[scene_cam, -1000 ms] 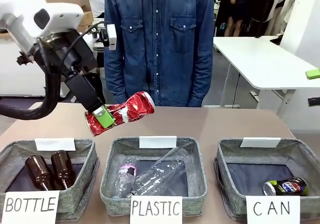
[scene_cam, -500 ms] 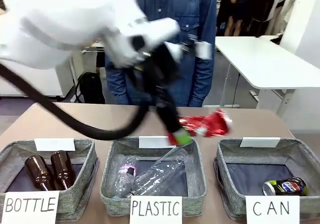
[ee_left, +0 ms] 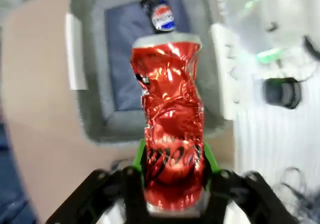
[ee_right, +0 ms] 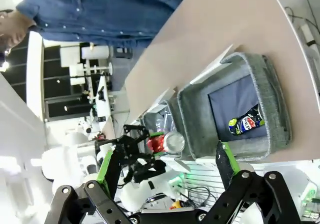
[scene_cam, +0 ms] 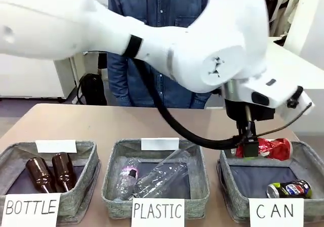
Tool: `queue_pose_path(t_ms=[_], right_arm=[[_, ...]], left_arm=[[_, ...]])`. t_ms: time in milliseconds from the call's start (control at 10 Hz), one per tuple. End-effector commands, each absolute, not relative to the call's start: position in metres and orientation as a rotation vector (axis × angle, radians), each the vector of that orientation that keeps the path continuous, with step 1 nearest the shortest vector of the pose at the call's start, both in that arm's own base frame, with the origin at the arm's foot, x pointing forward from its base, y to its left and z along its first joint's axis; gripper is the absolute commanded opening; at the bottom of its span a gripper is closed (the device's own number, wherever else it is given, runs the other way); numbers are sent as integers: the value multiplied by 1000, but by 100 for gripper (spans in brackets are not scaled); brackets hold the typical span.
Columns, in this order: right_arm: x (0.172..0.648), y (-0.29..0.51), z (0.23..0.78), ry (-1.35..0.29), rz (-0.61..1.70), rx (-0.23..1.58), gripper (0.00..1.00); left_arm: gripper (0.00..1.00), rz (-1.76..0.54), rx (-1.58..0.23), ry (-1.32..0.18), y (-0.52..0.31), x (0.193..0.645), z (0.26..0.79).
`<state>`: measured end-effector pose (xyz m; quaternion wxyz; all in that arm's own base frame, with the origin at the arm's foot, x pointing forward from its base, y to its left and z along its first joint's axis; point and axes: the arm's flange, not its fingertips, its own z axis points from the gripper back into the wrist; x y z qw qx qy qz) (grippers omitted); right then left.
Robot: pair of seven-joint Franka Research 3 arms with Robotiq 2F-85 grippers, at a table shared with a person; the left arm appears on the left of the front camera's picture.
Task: Sort the can waste into the basket.
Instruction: Pick up the can waste from the table and place it in the right Fabric basket.
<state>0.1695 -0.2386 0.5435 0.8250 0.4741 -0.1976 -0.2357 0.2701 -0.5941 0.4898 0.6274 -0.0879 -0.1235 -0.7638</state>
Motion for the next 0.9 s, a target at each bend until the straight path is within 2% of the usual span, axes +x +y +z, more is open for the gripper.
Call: queue_pose_path(t_ms=[0,300,600,700,800], right_arm=[[186,-220,548,-380,-443,981,100],[186,-220,548,-380,-443,981,100],[186,-220,548,-380,-443,981,100],[186,-220,548,-380,-443,981,100],[186,-220,548,-380,-443,981,100]], left_arm=[[48,-1693,-120,-303,-633,284,489],[48,-1721,-112,-258,-653,289,476],[50,-1722,-121,-283,-652,289,476],[100,-1732,-108,-284,-652,289,475],[100,-1734,-108,-290,-652,288,476]])
